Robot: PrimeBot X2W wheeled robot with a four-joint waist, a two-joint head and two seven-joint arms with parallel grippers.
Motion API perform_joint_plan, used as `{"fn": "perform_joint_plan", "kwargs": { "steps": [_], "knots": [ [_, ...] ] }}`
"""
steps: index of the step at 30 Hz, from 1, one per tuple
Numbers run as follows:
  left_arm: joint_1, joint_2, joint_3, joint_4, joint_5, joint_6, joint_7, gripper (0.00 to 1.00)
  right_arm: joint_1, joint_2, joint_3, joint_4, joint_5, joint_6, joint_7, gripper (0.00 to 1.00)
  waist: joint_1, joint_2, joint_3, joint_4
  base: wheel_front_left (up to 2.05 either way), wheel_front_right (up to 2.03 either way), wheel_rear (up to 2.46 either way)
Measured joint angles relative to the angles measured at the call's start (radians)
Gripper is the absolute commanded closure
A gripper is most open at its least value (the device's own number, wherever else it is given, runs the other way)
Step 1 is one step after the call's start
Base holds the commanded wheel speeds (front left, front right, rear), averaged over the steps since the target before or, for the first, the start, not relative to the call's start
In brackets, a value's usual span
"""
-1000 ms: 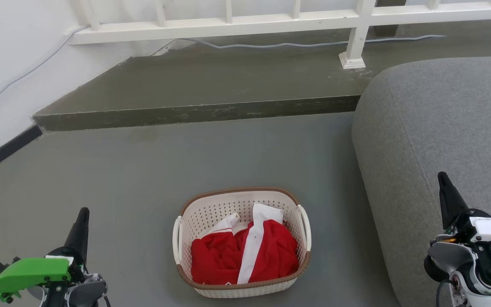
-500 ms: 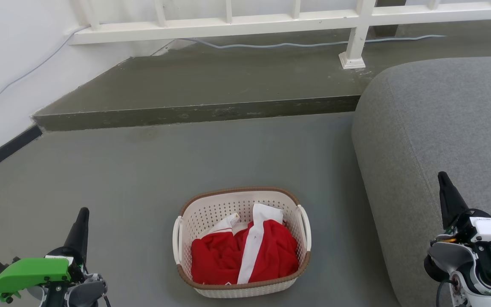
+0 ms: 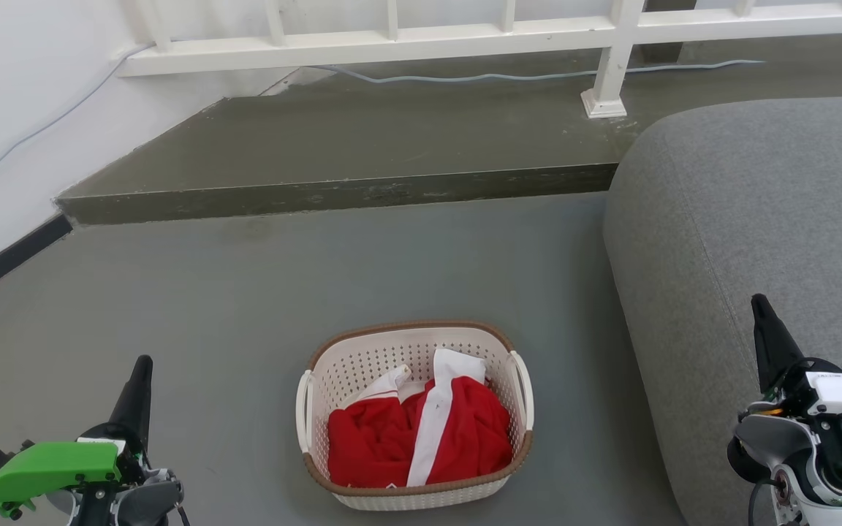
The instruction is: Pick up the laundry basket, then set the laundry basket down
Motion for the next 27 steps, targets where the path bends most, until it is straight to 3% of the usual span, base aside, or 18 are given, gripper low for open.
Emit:
{"fn": "perform_joint_plan", "kwargs": {
  "steps": [27],
  "knots": [
    [0.0, 0.0, 0.001, 0.0, 0.0, 0.0, 0.0, 1.0, 0.0, 0.0, -0.002, 0.0, 0.0, 0.0, 0.0, 1.0, 0.0, 0.0, 0.0, 0.0, 0.0, 0.0, 0.0]
  ]
}}
